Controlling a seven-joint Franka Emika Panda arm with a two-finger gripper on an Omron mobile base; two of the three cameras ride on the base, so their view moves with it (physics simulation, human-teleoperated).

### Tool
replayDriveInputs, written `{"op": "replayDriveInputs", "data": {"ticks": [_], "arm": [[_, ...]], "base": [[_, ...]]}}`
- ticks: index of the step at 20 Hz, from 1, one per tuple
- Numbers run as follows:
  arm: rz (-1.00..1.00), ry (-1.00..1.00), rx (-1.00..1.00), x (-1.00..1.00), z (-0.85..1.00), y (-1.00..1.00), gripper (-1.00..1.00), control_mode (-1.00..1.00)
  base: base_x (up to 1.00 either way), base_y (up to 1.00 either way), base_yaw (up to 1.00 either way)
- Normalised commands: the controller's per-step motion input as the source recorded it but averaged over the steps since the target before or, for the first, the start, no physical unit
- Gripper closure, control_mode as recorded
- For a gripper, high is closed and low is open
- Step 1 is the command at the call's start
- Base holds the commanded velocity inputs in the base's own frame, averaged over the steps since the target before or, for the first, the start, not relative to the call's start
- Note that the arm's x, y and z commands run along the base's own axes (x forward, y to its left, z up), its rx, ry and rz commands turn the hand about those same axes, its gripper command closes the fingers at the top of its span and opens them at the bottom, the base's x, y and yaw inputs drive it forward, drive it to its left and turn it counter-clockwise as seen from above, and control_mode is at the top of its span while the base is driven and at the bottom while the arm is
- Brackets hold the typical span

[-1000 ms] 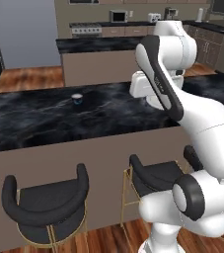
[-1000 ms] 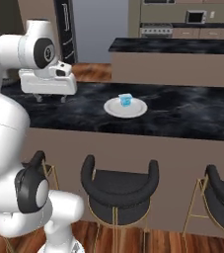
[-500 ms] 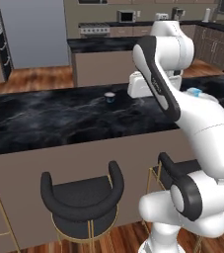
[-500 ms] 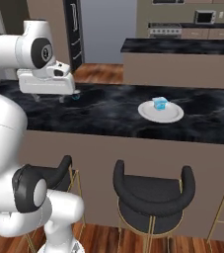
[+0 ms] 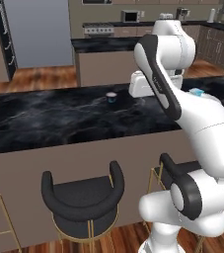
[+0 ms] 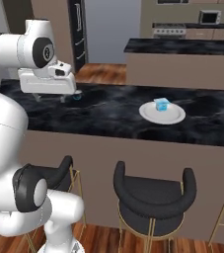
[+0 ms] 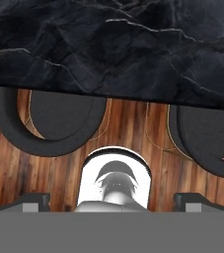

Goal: Place two yogurt containers on each plate.

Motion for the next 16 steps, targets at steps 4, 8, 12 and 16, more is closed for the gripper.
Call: {"op": "replayDriveInputs", "data": {"ticks": [4, 8, 12, 16], "arm": [[0.0, 0.0, 0.0, 0.0, 0.0, 0.0, -1.0, 1.0], [0.0, 0.0, 0.0, 0.0, 0.0, 0.0, -1.0, 1.0], [0.0, 0.0, 0.0, 0.0, 0.0, 0.0, -1.0, 1.0], [0.0, 0.0, 0.0, 0.0, 0.0, 0.0, -1.0, 1.0]], "base": [[0.62, -0.26, 0.09], [0.27, -0.52, 0.05], [0.49, -0.35, 0.06], [0.58, -0.01, 0.0]]}}
